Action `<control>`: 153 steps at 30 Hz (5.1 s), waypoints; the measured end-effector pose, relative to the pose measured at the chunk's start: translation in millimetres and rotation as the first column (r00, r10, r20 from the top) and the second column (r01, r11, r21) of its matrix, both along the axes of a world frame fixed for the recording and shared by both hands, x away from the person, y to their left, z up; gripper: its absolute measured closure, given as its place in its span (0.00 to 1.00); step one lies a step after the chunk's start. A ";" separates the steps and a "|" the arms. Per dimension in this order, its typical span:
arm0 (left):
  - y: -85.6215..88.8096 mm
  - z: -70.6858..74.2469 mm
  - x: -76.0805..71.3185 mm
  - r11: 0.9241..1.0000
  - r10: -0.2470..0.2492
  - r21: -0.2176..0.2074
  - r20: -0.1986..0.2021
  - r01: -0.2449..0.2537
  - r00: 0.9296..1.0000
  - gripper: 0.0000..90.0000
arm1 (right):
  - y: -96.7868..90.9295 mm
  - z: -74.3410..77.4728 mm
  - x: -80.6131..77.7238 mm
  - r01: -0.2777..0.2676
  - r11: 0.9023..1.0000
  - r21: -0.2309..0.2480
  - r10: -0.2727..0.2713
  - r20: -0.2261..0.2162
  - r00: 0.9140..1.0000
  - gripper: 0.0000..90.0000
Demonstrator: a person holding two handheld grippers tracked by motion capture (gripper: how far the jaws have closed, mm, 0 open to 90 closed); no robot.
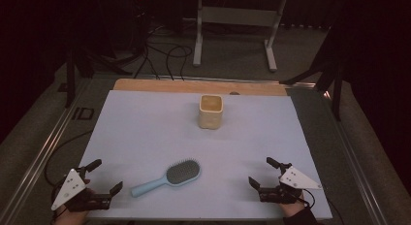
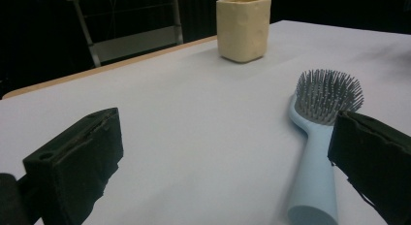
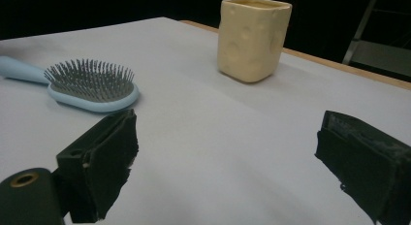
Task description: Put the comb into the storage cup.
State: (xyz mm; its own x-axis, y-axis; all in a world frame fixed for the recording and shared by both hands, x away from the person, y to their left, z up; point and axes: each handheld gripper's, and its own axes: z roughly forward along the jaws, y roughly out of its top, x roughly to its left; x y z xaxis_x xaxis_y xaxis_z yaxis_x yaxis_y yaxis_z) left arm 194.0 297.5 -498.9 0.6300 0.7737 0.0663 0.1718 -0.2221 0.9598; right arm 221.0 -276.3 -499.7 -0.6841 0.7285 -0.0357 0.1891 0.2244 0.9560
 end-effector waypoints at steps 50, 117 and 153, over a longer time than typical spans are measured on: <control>0.7 38.0 9.0 0.997 -0.069 0.023 -0.020 0.069 0.997 0.00 | 0.7 3.6 -3.8 0.016 1.000 0.026 -0.017 0.031 0.999 0.09; -101.4 69.6 50.3 0.826 -0.202 0.388 -0.472 0.408 0.858 0.00 | 0.9 3.0 -3.5 0.004 1.000 0.027 -0.005 0.018 1.000 0.09; -155.6 45.0 74.6 0.692 -0.159 0.448 -0.670 0.566 0.725 0.00 | 0.5 3.1 -3.1 0.003 0.999 0.035 -0.003 0.017 1.000 0.09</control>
